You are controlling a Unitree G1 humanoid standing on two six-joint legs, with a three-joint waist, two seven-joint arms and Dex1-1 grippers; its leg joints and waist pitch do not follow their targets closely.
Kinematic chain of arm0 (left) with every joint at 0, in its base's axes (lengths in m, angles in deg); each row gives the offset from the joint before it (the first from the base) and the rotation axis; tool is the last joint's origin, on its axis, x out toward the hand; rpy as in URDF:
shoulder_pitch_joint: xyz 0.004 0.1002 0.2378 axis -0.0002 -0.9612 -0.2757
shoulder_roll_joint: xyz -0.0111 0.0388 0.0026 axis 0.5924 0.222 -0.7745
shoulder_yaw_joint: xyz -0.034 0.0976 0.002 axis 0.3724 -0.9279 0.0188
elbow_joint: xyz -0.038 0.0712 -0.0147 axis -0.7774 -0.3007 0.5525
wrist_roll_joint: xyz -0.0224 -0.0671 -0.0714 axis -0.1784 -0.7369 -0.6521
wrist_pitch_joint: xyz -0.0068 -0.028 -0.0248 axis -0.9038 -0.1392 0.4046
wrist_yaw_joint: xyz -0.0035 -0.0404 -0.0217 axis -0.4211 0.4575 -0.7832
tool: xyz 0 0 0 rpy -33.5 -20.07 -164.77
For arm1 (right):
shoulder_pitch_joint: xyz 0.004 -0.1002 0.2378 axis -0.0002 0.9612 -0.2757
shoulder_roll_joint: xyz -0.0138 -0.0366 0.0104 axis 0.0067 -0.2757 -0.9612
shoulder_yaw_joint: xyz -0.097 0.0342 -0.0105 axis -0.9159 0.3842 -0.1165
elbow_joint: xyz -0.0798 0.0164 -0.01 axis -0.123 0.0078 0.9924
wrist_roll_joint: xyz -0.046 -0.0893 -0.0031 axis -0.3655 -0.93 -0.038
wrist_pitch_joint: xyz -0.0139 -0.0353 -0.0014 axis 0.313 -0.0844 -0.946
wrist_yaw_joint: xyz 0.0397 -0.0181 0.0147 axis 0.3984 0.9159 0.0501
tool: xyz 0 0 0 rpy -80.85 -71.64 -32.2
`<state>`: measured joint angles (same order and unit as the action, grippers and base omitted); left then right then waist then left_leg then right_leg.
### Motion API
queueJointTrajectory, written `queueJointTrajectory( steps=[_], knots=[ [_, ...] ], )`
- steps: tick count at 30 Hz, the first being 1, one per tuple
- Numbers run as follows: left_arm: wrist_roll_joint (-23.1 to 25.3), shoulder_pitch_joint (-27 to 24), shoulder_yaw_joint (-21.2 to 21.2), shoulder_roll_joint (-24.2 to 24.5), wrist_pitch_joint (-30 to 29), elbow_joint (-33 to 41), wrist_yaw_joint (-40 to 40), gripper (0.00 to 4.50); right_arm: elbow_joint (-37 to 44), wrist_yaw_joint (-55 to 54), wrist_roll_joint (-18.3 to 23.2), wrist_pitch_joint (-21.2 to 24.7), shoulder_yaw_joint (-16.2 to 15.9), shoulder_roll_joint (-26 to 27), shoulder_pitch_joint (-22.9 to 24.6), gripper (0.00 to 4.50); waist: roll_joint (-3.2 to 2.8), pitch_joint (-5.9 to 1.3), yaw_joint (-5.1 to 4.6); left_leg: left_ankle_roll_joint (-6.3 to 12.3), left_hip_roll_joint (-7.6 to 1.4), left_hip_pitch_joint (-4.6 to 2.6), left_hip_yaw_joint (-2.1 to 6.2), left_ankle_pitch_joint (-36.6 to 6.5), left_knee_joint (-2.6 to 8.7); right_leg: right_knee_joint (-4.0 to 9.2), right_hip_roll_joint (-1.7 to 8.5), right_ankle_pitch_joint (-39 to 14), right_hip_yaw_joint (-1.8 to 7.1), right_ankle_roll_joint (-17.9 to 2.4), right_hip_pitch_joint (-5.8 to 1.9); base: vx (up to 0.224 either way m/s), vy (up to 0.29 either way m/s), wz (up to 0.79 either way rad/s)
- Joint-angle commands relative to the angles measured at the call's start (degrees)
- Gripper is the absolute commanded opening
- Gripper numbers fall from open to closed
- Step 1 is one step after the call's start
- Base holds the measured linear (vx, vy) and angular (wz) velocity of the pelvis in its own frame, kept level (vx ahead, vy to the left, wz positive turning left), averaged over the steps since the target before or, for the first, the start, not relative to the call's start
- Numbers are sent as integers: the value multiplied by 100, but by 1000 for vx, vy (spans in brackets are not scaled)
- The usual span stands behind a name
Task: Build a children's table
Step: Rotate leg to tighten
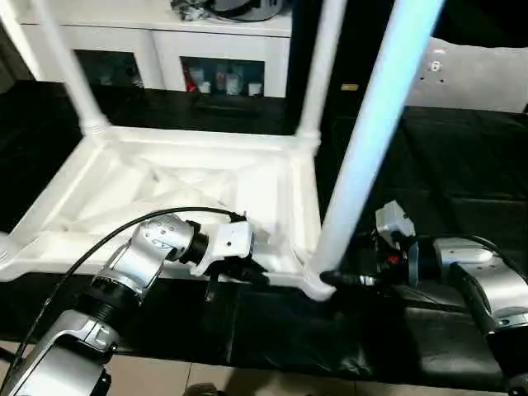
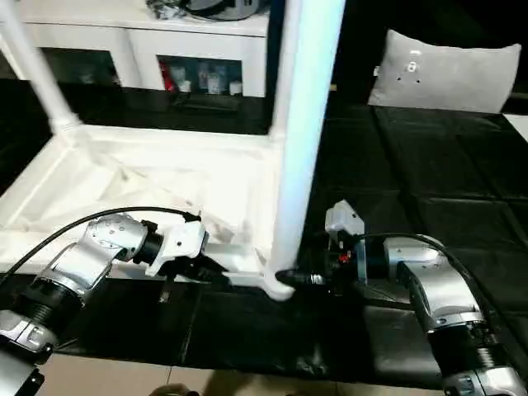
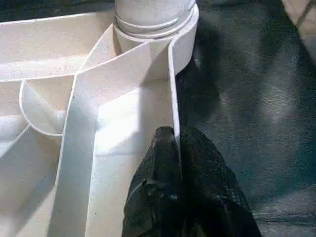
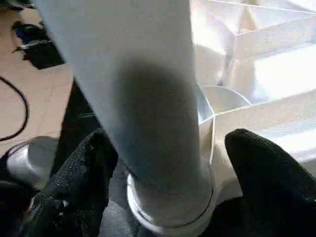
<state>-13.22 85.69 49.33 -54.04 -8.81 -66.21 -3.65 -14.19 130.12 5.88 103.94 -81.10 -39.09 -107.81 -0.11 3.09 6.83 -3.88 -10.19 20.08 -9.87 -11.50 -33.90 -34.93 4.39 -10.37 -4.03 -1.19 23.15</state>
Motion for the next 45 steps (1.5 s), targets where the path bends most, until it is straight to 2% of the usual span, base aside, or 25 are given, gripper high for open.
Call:
queueJointTrajectory(
  steps=[1,9,11,12,14,15,18,19,20,21,22,23,25,26,27,28,30,33,34,36,40,41,43,45],
  knots=[
    [101,53,-256,-3,161,69,245,0,85,102,44,31,-75,-68,-24,348,75,-362,-19,414,-312,4,53,-837,377,443,419,-1551,289,-1104,-302,0,0,0],
    [72,36,-273,12,258,25,364,0,81,243,128,127,-110,-57,7,273,85,-369,-13,424,-298,16,50,-792,366,442,415,-1527,281,-1081,-316,0,0,0],
    [23,9,-258,8,182,44,398,0,99,232,186,222,-105,-23,17,267,84,-371,-9,423,-299,18,52,-769,369,438,418,-1525,279,-1080,-319,0,0,0],
    [12,-1,-258,5,160,46,410,0,129,224,202,244,-117,-14,38,249,32,-370,-5,411,-302,14,58,-785,370,440,420,-1535,279,-1087,-314,0,0,0],
    [-1,-17,-256,0,126,48,417,0,203,200,220,265,-138,5,91,230,59,-371,-4,403,-301,14,53,-823,369,449,415,-1533,278,-1087,-319,0,0,0],
    [-6,-21,-253,-7,111,46,414,0,233,192,228,270,-143,12,115,227,29,-365,3,381,-302,16,59,-849,375,449,416,-1558,280,-1079,-315,0,0,0],
    [69,-44,-166,-96,-161,42,41,0,386,-206,185,262,-89,162,245,209,41,-355,-7,330,-299,0,58,-940,385,473,416,-1711,280,-1029,-308,0,0,0],
    [104,-44,-138,-130,-336,64,-107,0,378,-515,126,380,-39,259,232,207,51,-345,-9,302,-296,5,62,-982,393,492,425,-1849,281,-987,-311,0,0,0],
    [90,-42,-72,-210,-664,123,-309,0,337,-1081,-1,629,59,447,170,207,36,-325,-39,236,-289,8,73,-1068,419,502,415,-2085,275,-932,-300,0,0,0],
    [89,-21,-1,-305,-881,138,-534,0,311,-1476,-81,702,139,616,122,206,29,-309,-77,152,-276,-17,83,-1207,428,545,416,-2429,263,-858,-286,0,0,0],
    [93,-10,31,-347,-970,141,-640,0,305,-1645,-107,722,172,688,103,204,40,-301,-101,113,-263,-17,86,-1269,429,565,419,-2610,260,-800,-284,0,0,0],
    [104,3,62,-394,-1043,142,-755,0,302,-1824,-128,766,205,771,80,203,45,-299,-133,66,-242,-26,97,-1354,427,611,426,-2956,245,-656,-285,0,0,0],
    [154,40,152,-541,-1219,132,-1116,0,299,-2311,-183,909,273,1007,12,201,26,-293,-185,64,-230,-30,115,-1445,426,664,429,-3239,236,-517,-267,0,0,0],
    [213,74,214,-668,-1323,124,-1421,0,258,-2685,-295,992,281,1183,-54,200,-10,-297,-218,42,-240,-25,131,-1469,439,655,419,-3183,231,-511,-262,0,0,0],
    [274,98,249,-761,-1412,135,-1658,0,203,-3003,-387,1038,298,1334,-113,200,15,-301,-267,20,-235,-12,136,-1503,448,658,406,-3107,220,-506,-267,0,0,0],
    [307,112,269,-811,-1460,140,-1787,0,173,-3177,-437,1062,307,1416,-145,199,-33,-308,-287,-16,-236,-9,143,-1525,447,629,401,-3031,223,-534,-267,0,0,0],
    [411,165,398,-1147,-1860,251,-2504,0,-32,-4268,-812,1167,381,1892,-338,199,-17,-310,-374,-17,-223,-18,136,-1570,435,651,402,-2951,227,-583,-248,0,0,0],
    [424,198,483,-1437,-2127,342,-2896,0,-202,-4675,-864,1101,453,2181,-447,199,-13,-332,-432,32,-216,4,123,-1458,425,628,395,-2692,246,-651,-266,0,0,0],
    [429,211,495,-1530,-2198,365,-3001,0,-243,-4685,-793,1054,483,2258,-460,199,-18,-330,-438,46,-221,15,123,-1422,426,620,399,-2594,249,-697,-269,0,0,0],
    [439,236,496,-1594,-2221,352,-3074,0,-248,-4632,-758,955,476,2279,-458,264,-11,-360,-417,157,-232,32,106,-1170,409,566,386,-1972,268,-870,-298,0,0,0],
    [571,290,504,-1481,-2101,241,-3112,0,-58,-4374,-792,821,459,2109,-377,274,-13,-399,-399,333,-226,57,85,-733,370,465,381,-1041,280,-1140,-349,0,0,0],
    [595,291,502,-1440,-2071,231,-3107,0,-38,-4337,-792,807,477,2068,-362,304,-10,-407,-389,401,-227,67,83,-588,360,443,379,-809,278,-1204,-366,0,0,0],
    [621,298,490,-1349,-1969,185,-3056,0,-26,-4199,-771,731,512,1942,-332,309,-14,-406,-376,474,-232,67,76,-498,357,427,384,-649,275,-1279,-371,0,0,0],
    [647,284,450,-1194,-1829,150,-2938,0,-29,-3893,-726,576,568,1710,-281,322,-23,-387,-365,462,-242,50,70,-699,368,465,387,-948,274,-1245,-366,0,0,0]
  ],
)
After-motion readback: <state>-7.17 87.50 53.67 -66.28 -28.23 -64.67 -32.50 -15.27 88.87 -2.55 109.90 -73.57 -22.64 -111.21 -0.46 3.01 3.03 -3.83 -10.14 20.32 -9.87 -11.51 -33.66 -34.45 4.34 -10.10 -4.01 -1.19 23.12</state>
